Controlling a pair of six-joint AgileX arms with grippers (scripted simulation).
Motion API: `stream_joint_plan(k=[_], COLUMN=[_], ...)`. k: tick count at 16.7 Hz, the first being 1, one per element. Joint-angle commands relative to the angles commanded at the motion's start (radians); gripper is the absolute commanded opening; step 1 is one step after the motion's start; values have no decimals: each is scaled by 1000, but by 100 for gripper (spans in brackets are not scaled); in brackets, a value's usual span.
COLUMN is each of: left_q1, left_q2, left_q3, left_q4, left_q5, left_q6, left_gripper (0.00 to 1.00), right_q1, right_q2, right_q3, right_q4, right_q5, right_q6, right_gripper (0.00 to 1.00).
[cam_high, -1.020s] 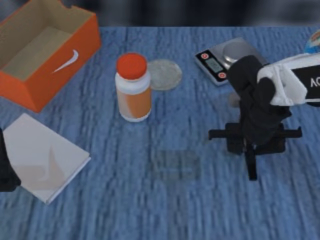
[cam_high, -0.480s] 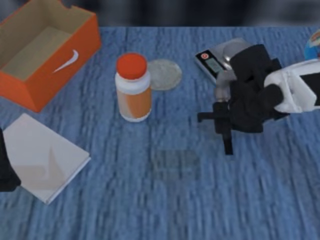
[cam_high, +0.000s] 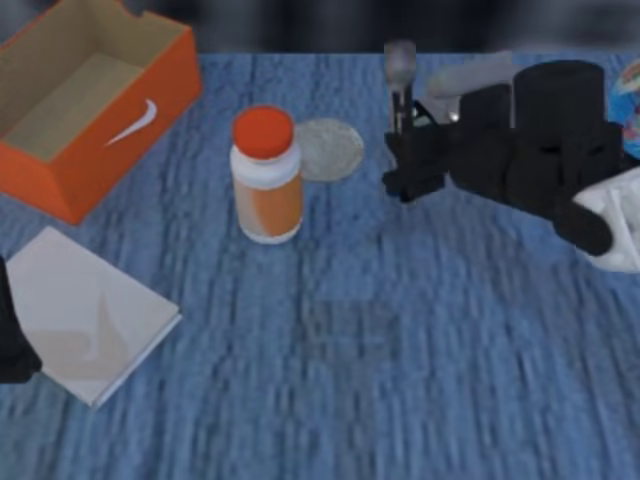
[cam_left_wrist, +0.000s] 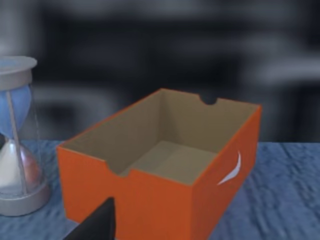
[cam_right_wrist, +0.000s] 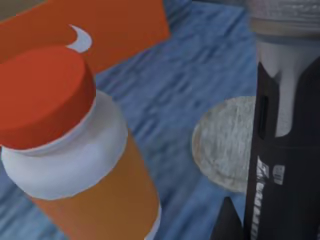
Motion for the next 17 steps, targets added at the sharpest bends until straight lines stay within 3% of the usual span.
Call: stream_joint_plan(k=[4, 8, 14, 17], left_q1=[0, 0, 0, 0], left_q2=[0, 0, 0, 0], left_q3=[0, 0, 0, 0], left_q4=[0, 0, 0, 0], left_q5=[0, 0, 0, 0], left_q6=[0, 0, 0, 0], left_gripper=[100, 100, 100, 100], right_q1=[-3, -6, 0, 51], right_q2=[-92, -152, -154, -212], right_q3=[-86, -126, -122, -123], right_q4=[286, 403, 402, 361], right_q5=[-77, -114, -111, -57], right_q6=[-87, -133, -131, -128], right_gripper=[0, 0, 0, 0])
